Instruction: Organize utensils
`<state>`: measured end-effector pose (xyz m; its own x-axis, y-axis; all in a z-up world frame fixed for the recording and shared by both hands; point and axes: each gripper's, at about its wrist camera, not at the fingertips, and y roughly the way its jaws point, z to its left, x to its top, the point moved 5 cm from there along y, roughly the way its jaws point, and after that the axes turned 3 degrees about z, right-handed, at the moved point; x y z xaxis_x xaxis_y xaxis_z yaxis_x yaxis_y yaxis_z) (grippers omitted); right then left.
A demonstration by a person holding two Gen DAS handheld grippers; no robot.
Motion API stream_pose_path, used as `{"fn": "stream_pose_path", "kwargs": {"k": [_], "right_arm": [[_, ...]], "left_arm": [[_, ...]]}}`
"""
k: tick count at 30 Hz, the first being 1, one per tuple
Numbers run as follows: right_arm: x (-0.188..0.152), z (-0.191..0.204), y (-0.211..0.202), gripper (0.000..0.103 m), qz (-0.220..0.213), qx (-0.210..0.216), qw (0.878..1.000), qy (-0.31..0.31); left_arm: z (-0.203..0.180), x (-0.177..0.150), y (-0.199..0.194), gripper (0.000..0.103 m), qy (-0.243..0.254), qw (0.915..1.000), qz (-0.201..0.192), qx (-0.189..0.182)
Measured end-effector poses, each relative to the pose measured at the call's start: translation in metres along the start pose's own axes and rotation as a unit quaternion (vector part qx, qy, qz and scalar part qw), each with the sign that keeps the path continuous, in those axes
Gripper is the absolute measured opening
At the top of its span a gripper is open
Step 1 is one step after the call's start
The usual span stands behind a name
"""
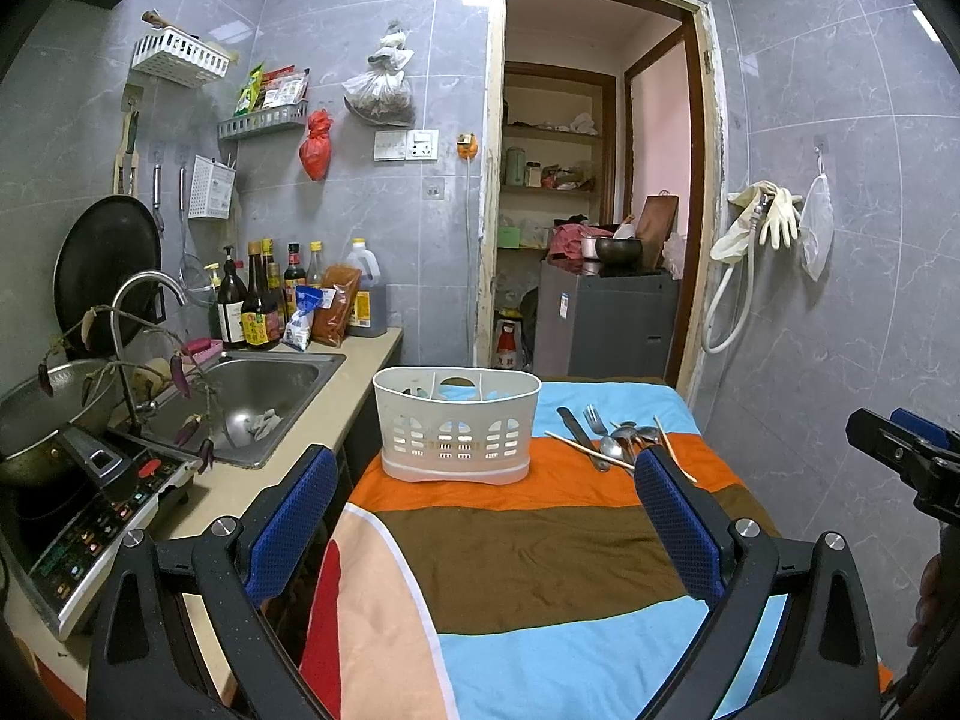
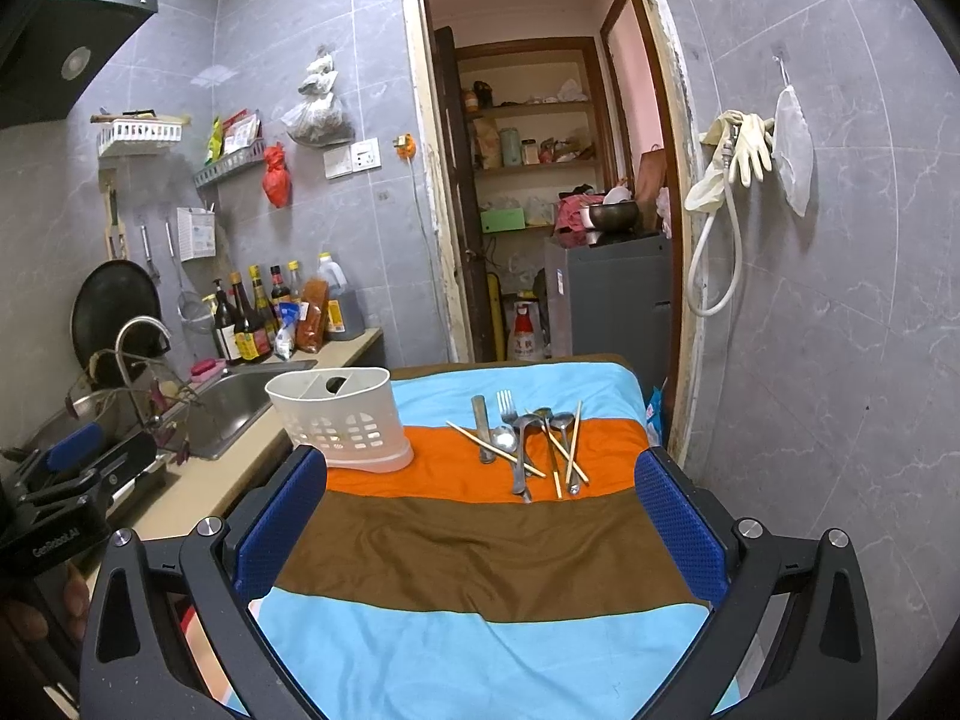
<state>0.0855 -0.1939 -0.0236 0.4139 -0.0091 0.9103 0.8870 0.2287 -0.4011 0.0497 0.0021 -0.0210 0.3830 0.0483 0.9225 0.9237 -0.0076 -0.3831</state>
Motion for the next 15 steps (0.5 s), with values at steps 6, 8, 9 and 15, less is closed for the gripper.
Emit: {"fn": "stream_pose_path", "kwargs": {"k": [6, 8, 9, 15], "right_arm": [[0.0003, -0.0001, 0.0003, 0.103, 0.000, 0.000, 1.000, 0.001], [0.0000, 0.0012, 0.0007, 0.103, 0.001, 0.000, 1.000, 0.001], [0.0003, 0.0001, 0.0005, 0.103, 0.001, 0.000, 1.000, 0.001], [-0.0034, 0.0026, 0.0027, 0.103, 0.003, 0.000, 1.000, 0.002]], "left_arm": [[0.0000, -0.0003, 0.0001, 0.097, 0.000, 1.0000, 0.000, 0.000], [0.0000, -0.0004, 0.0002, 0.097, 0.000, 1.0000, 0.000, 0.000], [0.0000, -0.0005, 0.0002, 0.097, 0.000, 1.0000, 0.000, 0.000], [-0.0037, 0.0004, 0.0082, 0.097, 0.001, 1.0000, 0.005, -0.002]]}}
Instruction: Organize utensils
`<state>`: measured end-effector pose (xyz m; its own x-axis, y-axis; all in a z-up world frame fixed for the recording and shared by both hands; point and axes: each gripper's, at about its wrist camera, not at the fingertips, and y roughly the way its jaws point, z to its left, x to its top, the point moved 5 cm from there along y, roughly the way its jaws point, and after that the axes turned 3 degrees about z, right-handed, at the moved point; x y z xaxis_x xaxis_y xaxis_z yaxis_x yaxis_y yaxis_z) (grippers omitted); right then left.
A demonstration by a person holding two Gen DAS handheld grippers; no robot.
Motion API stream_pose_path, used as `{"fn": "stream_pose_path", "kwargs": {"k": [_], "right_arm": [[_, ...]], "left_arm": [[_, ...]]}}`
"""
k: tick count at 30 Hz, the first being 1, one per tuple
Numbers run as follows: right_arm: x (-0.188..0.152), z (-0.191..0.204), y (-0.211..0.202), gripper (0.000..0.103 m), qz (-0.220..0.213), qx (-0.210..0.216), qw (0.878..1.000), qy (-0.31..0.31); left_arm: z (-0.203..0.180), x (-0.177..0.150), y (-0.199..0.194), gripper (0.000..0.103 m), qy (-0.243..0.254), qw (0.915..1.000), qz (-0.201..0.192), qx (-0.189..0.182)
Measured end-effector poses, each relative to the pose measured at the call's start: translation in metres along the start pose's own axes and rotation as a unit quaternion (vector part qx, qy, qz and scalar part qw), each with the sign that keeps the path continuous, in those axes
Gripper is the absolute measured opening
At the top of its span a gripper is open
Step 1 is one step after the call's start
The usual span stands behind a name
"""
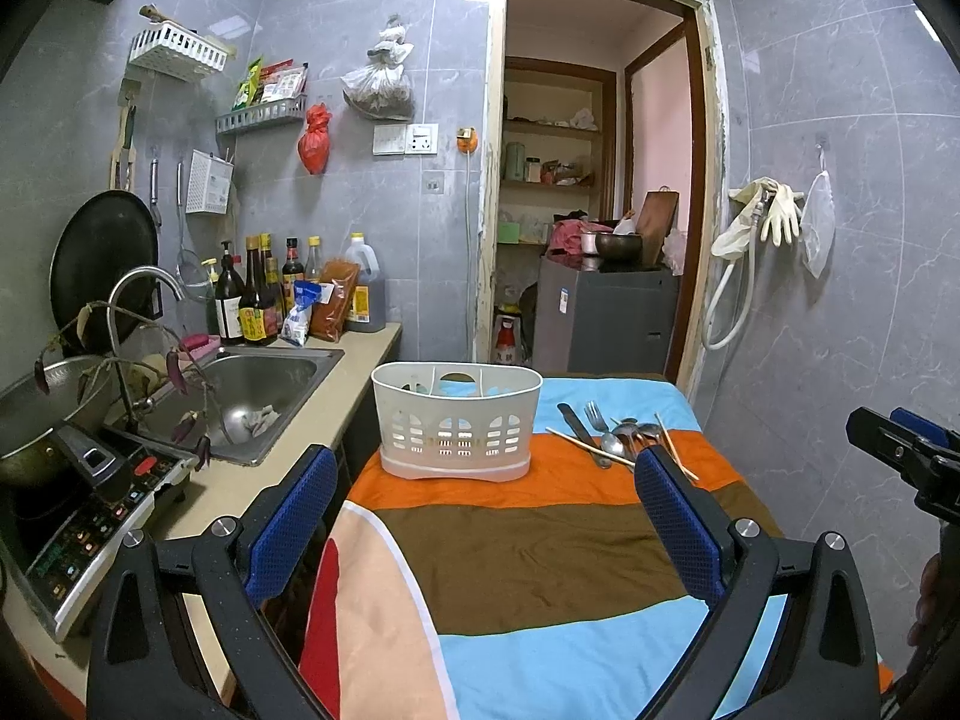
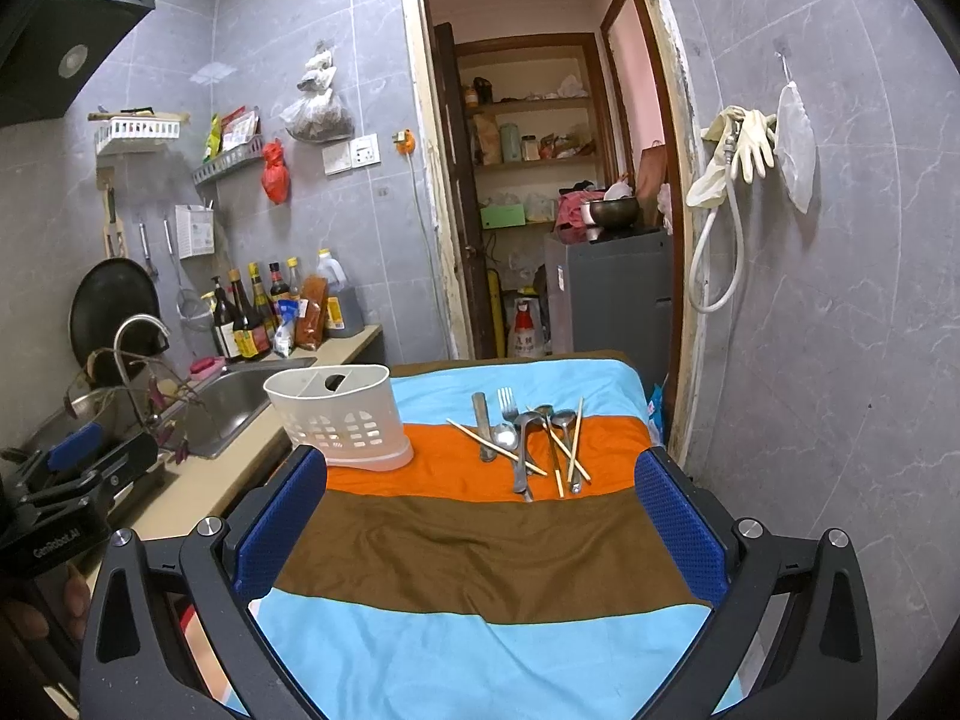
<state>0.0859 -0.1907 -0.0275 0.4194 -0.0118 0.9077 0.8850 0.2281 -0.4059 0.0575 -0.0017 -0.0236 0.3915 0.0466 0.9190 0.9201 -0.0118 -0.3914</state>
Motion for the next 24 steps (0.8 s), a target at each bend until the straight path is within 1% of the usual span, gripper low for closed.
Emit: {"fn": "stream_pose_path", "kwargs": {"k": [4, 8, 17, 24], "right_arm": [[-0.009, 0.000, 0.007, 0.103, 0.004, -0.002, 1.000, 0.002], [-0.014, 0.002, 0.009, 0.103, 0.011, -0.008, 1.000, 0.005], [-0.009, -0.003, 0.003, 0.103, 0.013, -0.027, 1.000, 0.003], [0.001, -0.010, 0.007, 0.103, 0.015, -0.046, 0.999, -0.010]], "left_arm": [[0.002, -0.002, 0.004, 0.097, -0.001, 1.0000, 0.002, -0.003], [0.003, -0.001, 0.006, 0.097, -0.003, 0.9999, 0.005, -0.014], [0.007, 0.004, 0.009, 0.097, -0.001, 0.9997, 0.002, -0.024], [0.006, 0.014, 0.022, 0.097, -0.002, 0.9994, 0.005, -0.035]]}}
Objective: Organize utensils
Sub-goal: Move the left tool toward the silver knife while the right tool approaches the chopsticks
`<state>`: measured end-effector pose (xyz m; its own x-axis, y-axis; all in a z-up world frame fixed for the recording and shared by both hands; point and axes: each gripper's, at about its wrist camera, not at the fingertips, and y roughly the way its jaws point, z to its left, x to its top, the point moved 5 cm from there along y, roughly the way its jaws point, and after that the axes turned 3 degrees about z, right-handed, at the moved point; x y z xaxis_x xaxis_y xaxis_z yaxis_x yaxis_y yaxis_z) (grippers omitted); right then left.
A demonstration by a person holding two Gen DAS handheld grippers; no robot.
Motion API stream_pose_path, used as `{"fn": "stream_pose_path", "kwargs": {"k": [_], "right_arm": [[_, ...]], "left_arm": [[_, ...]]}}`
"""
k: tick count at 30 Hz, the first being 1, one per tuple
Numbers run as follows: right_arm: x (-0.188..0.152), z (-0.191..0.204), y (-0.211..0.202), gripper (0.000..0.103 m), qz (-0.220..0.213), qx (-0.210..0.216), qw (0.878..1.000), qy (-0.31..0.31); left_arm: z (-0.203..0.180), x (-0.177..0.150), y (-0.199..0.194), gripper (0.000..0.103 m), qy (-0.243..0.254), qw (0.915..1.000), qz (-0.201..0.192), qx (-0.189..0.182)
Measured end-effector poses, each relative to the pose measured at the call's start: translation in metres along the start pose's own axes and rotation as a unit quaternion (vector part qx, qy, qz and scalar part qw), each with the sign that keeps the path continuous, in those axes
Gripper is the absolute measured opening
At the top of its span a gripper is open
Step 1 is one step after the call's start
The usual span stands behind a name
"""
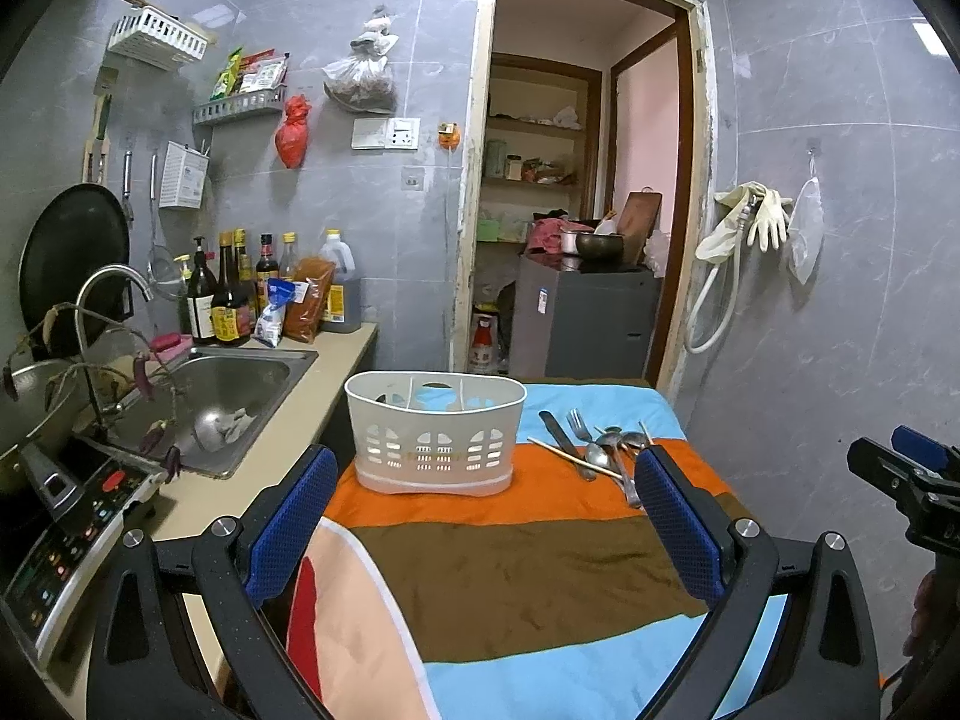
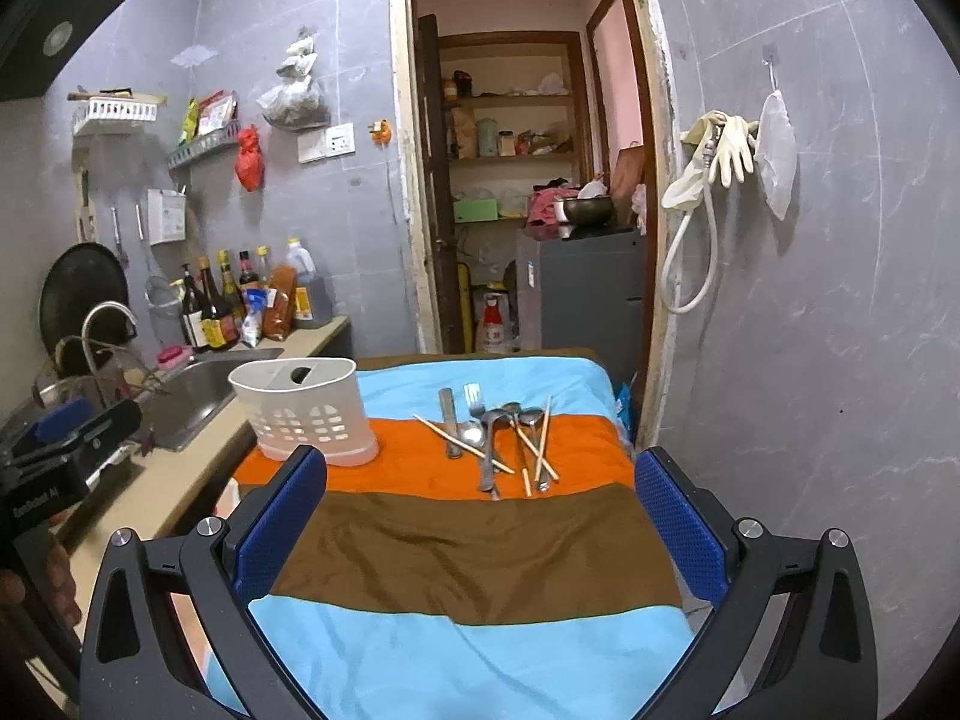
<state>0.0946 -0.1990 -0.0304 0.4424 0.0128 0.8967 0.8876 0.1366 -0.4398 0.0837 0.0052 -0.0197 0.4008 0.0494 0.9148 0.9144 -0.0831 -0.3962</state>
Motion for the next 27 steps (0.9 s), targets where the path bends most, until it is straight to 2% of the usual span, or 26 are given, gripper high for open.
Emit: {"fn": "stream_pose_path", "kwargs": {"k": [7, 15, 19, 27], "right_arm": [[0.015, -0.017, 0.010, 0.103, -0.003, -0.021, 1.000, -0.002], [0.028, -0.047, 0.037, 0.103, 0.002, -0.023, 1.000, -0.014], [0.035, -0.067, 0.062, 0.103, 0.005, -0.010, 1.000, -0.021], [0.050, -0.103, 0.134, 0.103, 0.023, 0.022, 0.999, -0.029]], "left_arm": [[-0.013, 0.011, 0.023, 0.097, 0.011, 0.9999, 0.007, -0.004], [-0.038, 0.021, 0.069, 0.097, -0.014, 0.9986, 0.042, -0.029], [-0.051, 0.025, 0.096, 0.097, -0.020, 0.9983, 0.049, -0.025], [-0.079, 0.022, 0.174, 0.097, -0.024, 0.9961, 0.082, -0.024]]}}
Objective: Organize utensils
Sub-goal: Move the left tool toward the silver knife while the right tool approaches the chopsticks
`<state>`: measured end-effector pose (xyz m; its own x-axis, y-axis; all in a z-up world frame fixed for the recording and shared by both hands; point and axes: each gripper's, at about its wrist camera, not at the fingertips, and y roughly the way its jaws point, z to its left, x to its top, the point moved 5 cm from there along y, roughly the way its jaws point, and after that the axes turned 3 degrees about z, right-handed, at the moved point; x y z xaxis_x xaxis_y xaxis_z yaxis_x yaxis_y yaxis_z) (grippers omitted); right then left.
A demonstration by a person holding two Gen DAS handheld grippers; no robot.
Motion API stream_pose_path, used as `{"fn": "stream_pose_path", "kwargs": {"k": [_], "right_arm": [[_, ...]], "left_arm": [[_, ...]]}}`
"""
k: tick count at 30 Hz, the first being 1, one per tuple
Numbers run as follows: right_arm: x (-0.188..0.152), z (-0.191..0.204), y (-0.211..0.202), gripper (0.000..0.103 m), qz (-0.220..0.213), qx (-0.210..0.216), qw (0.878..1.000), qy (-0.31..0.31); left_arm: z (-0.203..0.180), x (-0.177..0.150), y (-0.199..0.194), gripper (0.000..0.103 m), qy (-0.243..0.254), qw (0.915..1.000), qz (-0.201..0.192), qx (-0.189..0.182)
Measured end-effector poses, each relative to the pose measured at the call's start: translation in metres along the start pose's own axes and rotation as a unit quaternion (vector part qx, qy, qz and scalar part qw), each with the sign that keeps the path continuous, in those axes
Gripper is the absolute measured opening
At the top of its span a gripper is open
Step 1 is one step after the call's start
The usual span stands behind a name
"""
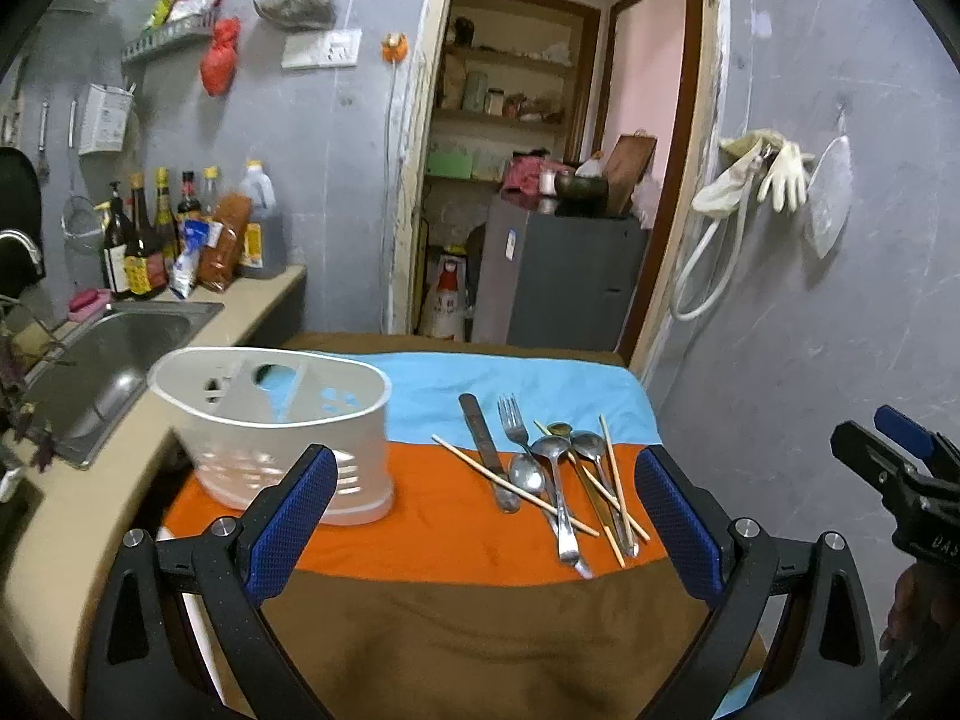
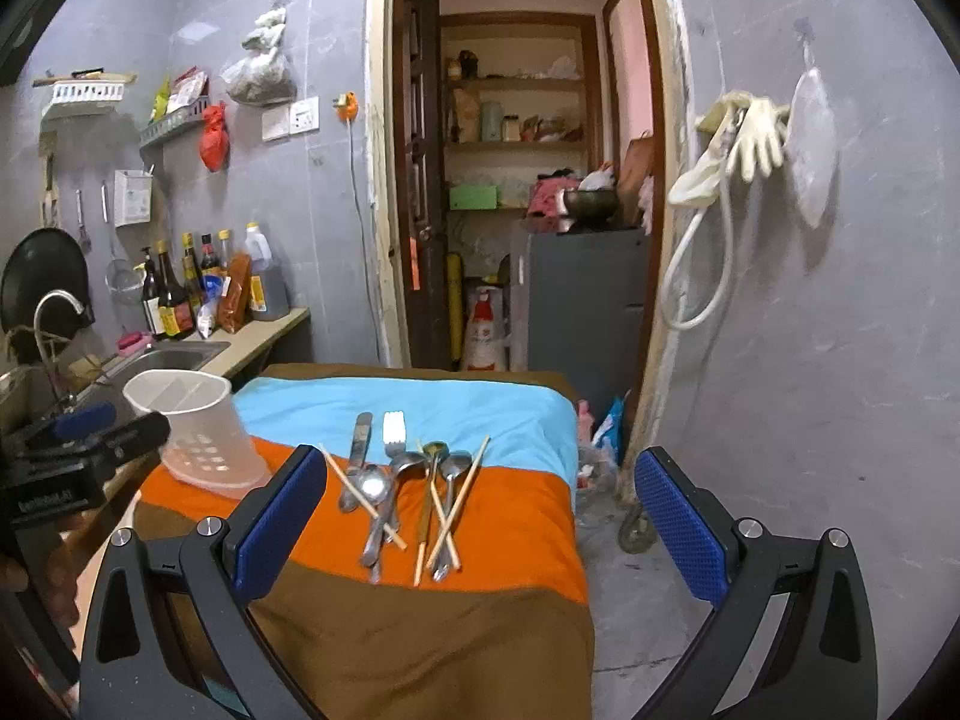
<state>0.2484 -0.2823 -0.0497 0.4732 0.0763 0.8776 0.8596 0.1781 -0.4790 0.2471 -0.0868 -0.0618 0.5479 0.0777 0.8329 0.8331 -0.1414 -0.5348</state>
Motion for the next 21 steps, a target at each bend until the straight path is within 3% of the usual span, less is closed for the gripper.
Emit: {"fn": "stream_pose_path", "kwargs": {"k": [7, 14, 16, 21], "right_arm": [[0.002, -0.036, 0.082, 0.100, 0.038, 0.049, 0.998, 0.026], [-0.006, -0.051, 0.147, 0.082, 0.077, 0.087, 0.992, 0.041], [-0.007, -0.054, 0.163, 0.080, 0.087, 0.092, 0.991, 0.044], [-0.017, -0.060, 0.197, 0.067, 0.119, 0.099, 0.987, 0.051]], "left_arm": [[-0.014, 0.011, 0.067, 0.097, 0.017, 0.9997, 0.012, -0.010], [-0.019, 0.021, 0.133, 0.094, 0.028, 0.9990, 0.030, -0.015], [-0.018, 0.023, 0.152, 0.090, 0.026, 0.9988, 0.040, -0.012], [-0.007, 0.018, 0.201, 0.065, 0.014, 0.9958, 0.089, 0.014]]}}
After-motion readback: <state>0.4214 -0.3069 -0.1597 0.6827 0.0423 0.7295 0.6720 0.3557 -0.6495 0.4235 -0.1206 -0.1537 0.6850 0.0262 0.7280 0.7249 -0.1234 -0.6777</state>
